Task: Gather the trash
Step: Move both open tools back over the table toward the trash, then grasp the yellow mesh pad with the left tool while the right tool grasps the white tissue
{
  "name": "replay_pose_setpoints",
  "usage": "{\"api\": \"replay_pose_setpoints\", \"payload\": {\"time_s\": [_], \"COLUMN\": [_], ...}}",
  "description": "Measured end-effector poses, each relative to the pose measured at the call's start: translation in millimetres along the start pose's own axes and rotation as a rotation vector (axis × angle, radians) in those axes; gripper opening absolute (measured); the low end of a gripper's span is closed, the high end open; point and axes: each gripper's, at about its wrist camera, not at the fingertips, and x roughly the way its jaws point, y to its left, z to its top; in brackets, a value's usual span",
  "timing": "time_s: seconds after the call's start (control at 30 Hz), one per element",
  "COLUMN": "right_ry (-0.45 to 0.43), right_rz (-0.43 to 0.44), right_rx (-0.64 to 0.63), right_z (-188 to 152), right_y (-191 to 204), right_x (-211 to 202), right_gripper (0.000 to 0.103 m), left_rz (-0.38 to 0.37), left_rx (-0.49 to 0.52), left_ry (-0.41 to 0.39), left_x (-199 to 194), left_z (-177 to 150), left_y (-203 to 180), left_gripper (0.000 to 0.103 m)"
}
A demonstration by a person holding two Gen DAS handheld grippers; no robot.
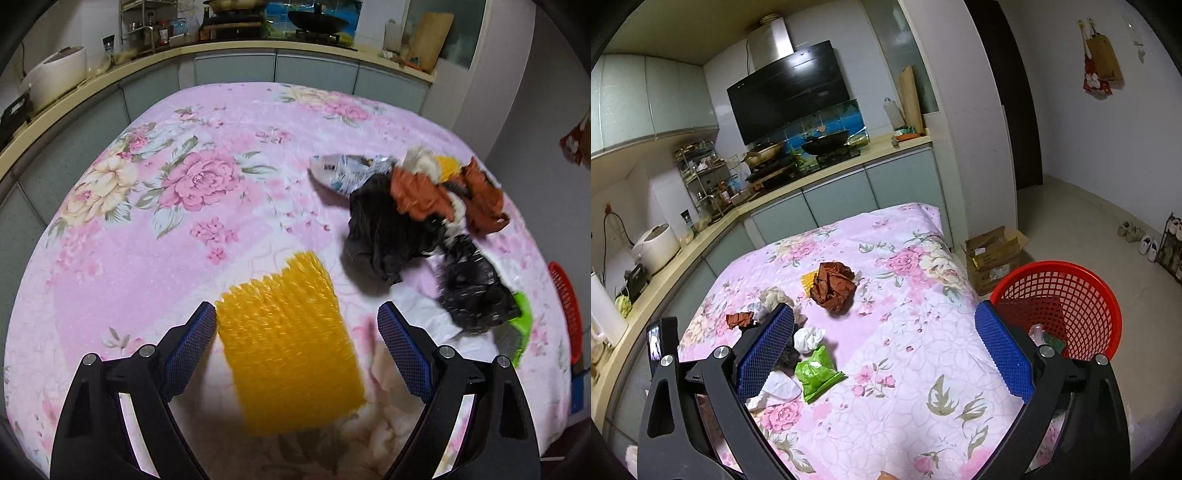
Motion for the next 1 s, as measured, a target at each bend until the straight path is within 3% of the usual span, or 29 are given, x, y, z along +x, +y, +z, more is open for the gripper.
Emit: {"api": "replay_pose_setpoints", "payload": {"time_s": [0.1, 0.2, 0.27, 0.37, 0.53, 0.8, 1.0], "right_ry": [0.020, 0.043, 0.064, 0.092, 0.131, 0.217, 0.284], "right_rz": [-0.002, 0.002, 0.007, 0.020, 0.085, 0.258, 0.293], "right_rx": [0.000, -0.012, -0.023, -0.038, -0.103, -0.257, -0.401], "right_z": [-3, -8, -13, -20, -37, -68, -98], "right_y": [0, 3, 7, 14, 39, 106, 157], "right_x": [6, 13, 19, 26, 36, 60, 92], "right_gripper": [0.095, 0.095, 0.095, 0.095, 0.095, 0.095, 0.095], "left_rz": [0.022, 0.043, 0.040, 0.030, 0.010, 0.022, 0.016], "left_rx": [0.013, 0.032, 0.027, 0.009, -0.010, -0.039, -0.070], "left_ry": [-0.001, -0.016, -0.021, -0.022, -0.037, -0.125, -0.157], "left_x": [5, 4, 2, 0, -8, -40, -54], "left_z": [-3, -3, -3, 0, 6, 18, 24], "left_y": [0, 0, 3, 9, 15, 27, 38], "left_gripper": [0.078, 0.059, 0.041, 0.024, 0.018, 0.017, 0.017]}}
